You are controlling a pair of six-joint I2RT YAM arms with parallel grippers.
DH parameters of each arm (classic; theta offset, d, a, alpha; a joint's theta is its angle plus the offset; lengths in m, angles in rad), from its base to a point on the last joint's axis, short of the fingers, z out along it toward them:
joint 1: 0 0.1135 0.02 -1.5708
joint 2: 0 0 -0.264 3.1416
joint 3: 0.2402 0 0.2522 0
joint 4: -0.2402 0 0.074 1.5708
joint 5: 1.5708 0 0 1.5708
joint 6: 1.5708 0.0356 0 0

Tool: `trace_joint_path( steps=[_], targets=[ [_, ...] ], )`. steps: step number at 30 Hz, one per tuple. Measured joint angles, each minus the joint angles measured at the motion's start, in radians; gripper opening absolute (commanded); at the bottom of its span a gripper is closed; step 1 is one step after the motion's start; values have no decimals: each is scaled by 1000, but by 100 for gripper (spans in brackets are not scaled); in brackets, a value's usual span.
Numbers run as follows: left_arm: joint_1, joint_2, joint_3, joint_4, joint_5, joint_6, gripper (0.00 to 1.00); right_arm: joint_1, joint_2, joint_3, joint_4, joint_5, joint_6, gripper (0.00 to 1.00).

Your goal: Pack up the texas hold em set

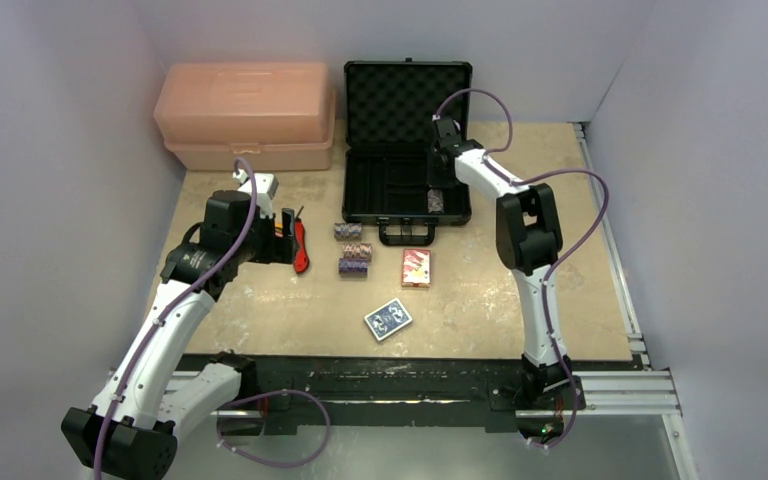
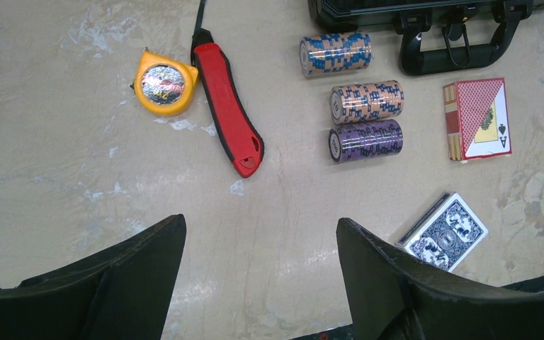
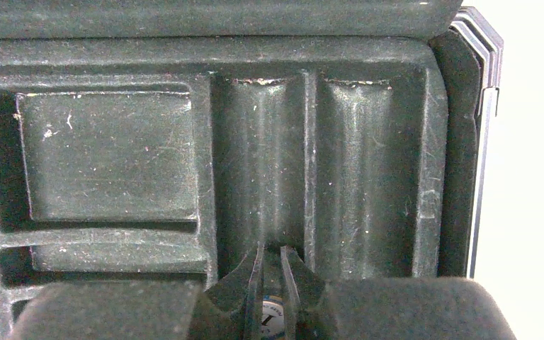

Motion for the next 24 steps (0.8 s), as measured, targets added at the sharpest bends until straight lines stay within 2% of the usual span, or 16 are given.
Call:
trace_joint_path(
  steps=[9, 18, 22, 24],
  targets=[
    [0, 0, 0, 0, 0, 0, 77, 6, -2, 30, -36, -14, -18, 60],
    [0, 0, 0, 0, 0, 0, 77, 32, -164, -11, -45, -45, -84, 71],
    [0, 0, 0, 0, 1, 0, 77, 74, -279, -91, -14, -73, -150, 84],
    [0, 0, 0, 0, 1, 0, 77, 104, -327, -135, 9, -93, -180, 88]
  ],
)
